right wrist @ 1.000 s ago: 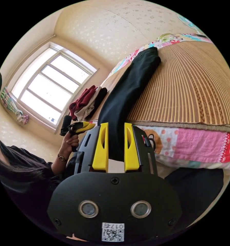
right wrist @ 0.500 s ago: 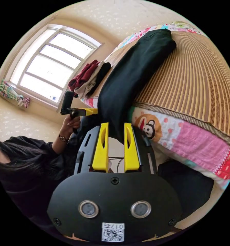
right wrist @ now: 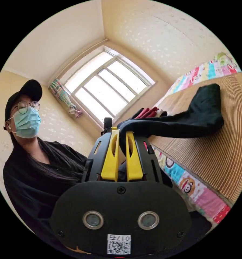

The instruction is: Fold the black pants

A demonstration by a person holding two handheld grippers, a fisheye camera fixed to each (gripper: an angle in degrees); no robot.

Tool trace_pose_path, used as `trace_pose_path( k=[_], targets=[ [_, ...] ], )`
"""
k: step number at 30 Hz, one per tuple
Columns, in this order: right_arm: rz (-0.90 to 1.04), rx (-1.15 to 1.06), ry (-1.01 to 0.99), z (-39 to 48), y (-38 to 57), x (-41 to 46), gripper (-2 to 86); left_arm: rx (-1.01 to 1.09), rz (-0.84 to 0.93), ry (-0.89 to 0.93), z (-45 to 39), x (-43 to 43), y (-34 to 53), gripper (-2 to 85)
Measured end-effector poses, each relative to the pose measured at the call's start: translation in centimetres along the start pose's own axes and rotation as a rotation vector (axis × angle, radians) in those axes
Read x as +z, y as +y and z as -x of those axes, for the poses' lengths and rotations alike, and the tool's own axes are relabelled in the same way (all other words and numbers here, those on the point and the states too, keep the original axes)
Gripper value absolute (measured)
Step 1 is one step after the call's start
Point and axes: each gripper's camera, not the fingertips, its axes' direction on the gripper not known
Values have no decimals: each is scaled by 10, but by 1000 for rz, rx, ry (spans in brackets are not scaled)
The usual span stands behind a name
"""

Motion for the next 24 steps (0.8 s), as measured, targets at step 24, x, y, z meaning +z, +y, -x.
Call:
trace_pose_path(
  k=[24],
  targets=[
    [-163,-392,483,165,-312,26,11,232,-373,-347,-96,-4,-274,50]
  ],
)
